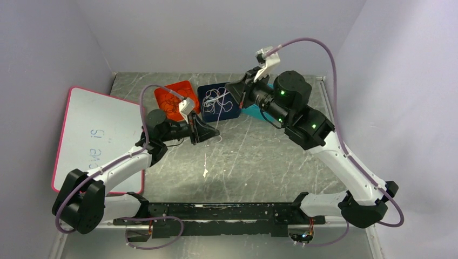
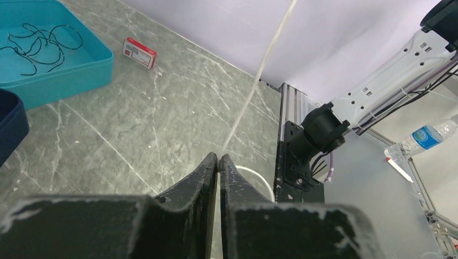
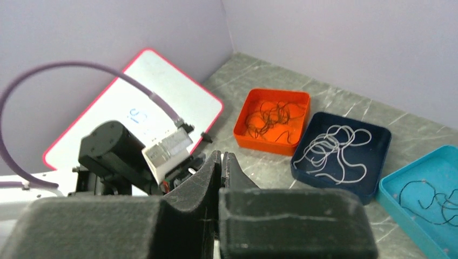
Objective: Untangle the cables
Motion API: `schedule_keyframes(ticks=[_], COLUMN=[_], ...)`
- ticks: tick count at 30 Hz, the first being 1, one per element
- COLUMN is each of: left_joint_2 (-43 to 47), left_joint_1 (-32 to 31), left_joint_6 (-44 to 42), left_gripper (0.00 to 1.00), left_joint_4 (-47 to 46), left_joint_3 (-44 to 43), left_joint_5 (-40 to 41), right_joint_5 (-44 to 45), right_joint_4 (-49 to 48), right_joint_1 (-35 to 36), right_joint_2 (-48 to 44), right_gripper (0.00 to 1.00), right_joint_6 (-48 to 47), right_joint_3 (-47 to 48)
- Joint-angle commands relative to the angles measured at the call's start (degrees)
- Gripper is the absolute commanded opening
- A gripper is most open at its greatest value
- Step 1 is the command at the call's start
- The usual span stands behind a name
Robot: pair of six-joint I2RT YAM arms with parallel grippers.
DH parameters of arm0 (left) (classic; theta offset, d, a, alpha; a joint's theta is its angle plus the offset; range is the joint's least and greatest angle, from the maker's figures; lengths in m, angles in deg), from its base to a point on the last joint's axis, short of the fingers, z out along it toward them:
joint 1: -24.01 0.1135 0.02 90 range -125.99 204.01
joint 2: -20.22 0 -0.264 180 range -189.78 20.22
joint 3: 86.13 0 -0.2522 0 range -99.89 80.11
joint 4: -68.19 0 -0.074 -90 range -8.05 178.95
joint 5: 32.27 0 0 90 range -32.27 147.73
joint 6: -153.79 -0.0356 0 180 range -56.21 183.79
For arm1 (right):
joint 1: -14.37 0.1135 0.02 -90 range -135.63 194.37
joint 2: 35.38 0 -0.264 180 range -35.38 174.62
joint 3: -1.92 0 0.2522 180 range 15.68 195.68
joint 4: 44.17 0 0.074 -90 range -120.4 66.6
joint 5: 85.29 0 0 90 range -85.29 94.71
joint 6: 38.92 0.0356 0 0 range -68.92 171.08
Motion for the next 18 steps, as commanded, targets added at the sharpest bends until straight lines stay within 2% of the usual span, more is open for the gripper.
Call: schedule_keyframes(ticks=[1,18], left_joint_2=[-0.58,-2.38], left_joint_1=[-0.88,-2.27], left_joint_6=[-2.0,-3.3], left_gripper=[0.11,0.1], left_joint_4=[2.45,4.29], left_joint_3=[1.01,2.31], left_joint_5=[0.0,0.08], right_joint_5=[4.93,10.58], right_joint_4=[-3.95,-1.84], right_joint_1=[-0.37,-0.4], right_joint_2=[-2.17,-1.69], right_gripper=[0.0,0.0], right_joint_6=[-1.68,-6.25], right_joint_3=[4.77,11.34])
